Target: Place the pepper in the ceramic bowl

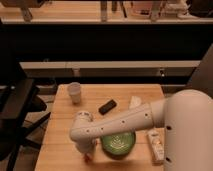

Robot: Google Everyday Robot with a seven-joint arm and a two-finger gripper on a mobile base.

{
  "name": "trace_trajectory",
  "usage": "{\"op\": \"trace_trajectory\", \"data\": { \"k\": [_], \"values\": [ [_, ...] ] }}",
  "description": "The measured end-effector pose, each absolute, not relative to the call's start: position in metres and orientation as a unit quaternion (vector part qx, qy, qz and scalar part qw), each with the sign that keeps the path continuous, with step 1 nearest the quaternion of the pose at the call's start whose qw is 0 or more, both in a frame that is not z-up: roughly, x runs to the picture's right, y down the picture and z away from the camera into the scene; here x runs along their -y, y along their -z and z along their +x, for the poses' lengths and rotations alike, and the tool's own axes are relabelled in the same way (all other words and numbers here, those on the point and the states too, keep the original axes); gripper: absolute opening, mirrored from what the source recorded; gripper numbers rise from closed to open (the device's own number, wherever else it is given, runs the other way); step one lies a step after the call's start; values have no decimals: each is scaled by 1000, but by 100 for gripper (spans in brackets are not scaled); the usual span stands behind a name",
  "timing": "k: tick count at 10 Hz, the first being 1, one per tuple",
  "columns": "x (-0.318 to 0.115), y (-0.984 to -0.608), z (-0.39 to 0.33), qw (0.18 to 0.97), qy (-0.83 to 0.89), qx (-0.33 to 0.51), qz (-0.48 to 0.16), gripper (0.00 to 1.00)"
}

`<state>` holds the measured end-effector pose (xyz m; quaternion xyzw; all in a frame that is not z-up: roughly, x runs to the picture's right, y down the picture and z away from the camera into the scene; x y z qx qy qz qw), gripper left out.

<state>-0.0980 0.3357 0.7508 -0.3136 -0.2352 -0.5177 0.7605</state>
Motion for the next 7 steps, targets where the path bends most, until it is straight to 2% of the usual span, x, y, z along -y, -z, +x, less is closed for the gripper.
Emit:
{"op": "trace_trajectory", "data": {
  "k": [4, 7],
  "values": [
    [-333, -747, -99, 760, 518, 237, -313, 3],
    [-314, -735, -87, 767, 511, 231, -311, 3]
  ]
}}
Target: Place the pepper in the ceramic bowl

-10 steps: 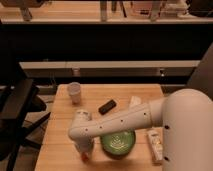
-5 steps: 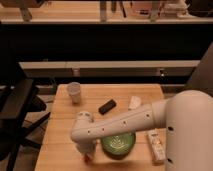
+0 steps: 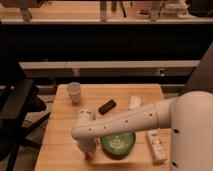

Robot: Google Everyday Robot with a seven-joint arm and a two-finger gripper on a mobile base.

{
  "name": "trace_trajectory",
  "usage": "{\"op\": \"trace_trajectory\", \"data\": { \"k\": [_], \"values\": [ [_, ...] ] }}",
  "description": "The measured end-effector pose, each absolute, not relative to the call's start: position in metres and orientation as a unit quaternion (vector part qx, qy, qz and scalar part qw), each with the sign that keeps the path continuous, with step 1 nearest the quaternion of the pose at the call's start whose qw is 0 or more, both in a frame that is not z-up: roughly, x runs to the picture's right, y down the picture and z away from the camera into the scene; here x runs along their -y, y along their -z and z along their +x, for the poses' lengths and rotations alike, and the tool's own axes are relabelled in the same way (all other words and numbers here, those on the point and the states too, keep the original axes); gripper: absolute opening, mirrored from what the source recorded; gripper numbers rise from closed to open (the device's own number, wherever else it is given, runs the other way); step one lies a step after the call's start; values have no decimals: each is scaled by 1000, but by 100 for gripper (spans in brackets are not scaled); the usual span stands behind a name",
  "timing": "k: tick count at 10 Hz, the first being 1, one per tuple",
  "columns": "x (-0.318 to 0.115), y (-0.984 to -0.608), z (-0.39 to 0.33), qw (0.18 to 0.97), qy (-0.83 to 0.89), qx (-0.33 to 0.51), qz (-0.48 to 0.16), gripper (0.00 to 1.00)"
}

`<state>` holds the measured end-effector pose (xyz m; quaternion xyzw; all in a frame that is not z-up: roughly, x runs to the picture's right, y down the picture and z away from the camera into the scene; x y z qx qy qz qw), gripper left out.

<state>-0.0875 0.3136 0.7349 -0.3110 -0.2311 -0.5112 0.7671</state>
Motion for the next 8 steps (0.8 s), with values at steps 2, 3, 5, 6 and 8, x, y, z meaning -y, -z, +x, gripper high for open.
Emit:
{"op": "trace_trajectory", "data": {
  "k": [2, 3, 5, 6, 8],
  "values": [
    [-309, -733, -86, 769, 510, 230, -310, 3],
    [-308, -733, -84, 769, 510, 230, -309, 3],
    [-299, -731, -76, 775, 504, 227, -305, 3],
    [-287, -725, -69, 781, 499, 226, -301, 3],
    [-275, -719, -59, 786, 494, 222, -300, 3]
  ]
}}
